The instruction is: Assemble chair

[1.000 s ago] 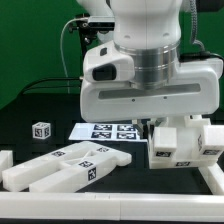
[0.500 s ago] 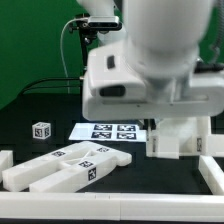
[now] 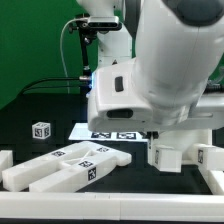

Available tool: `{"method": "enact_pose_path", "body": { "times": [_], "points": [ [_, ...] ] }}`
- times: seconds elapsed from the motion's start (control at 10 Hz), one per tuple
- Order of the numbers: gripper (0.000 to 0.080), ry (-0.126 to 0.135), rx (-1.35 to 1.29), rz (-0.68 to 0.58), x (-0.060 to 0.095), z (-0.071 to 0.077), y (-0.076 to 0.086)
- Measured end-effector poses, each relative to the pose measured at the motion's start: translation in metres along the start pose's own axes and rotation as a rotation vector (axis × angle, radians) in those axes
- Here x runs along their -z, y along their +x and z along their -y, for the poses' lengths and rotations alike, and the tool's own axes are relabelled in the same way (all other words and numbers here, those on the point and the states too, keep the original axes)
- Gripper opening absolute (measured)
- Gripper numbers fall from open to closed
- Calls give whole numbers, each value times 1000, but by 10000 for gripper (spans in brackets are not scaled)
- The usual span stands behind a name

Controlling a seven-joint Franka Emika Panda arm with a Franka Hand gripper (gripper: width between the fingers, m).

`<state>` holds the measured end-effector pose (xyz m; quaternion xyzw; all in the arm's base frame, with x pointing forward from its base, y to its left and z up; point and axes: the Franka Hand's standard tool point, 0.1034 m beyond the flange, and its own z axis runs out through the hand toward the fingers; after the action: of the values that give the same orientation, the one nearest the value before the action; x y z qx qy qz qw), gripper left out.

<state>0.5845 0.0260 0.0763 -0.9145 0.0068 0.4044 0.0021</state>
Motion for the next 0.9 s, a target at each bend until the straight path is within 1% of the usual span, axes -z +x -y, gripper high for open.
{"method": "enact_pose_path", "body": {
  "times": [0.1, 0.2, 0.3, 0.4, 0.5, 0.8, 0.9],
  "points": [
    [31, 7, -34, 3, 0, -4, -1],
    [31, 14, -61, 22, -5, -6, -9],
    [31, 16, -69, 61, -12, -2, -17],
    [31, 12, -71, 62, -16, 4, -11],
    [31, 10, -68, 44, -16, 7, -8],
    [31, 8, -69, 33, -19, 7, -2],
    [31, 13, -71, 6, -20, 6, 6]
  ]
}}
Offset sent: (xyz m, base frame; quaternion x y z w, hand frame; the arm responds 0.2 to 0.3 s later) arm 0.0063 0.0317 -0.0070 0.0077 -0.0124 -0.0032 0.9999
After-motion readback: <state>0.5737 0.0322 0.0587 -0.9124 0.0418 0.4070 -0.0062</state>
